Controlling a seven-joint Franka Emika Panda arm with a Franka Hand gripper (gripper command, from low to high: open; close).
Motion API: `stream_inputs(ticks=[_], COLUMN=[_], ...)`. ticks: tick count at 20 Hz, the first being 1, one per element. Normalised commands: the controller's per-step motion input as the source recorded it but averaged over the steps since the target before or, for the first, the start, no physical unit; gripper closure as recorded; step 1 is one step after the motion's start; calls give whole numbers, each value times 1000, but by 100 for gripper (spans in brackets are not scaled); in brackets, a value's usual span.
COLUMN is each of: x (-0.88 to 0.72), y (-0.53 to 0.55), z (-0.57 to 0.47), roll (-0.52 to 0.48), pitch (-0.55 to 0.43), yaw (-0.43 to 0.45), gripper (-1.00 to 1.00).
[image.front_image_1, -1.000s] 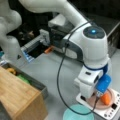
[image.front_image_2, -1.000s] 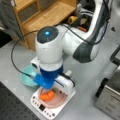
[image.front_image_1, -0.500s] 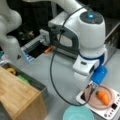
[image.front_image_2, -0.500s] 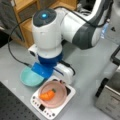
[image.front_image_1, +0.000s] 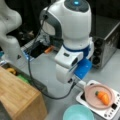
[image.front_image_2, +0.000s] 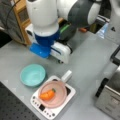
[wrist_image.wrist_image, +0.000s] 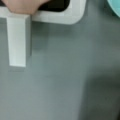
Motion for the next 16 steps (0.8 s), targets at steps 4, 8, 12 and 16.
stream_inputs(ticks=[4, 8, 12, 16], x=[-706, -955, -888, -751], y=[-121, -172, -193, -164], z=[-66, -118, -169, -236], roll=[-71, -97, -91, -109], pitch=[-171, -170, -193, -210], yaw=[101, 190, 239, 142], gripper=[-100, -100, -100, -100])
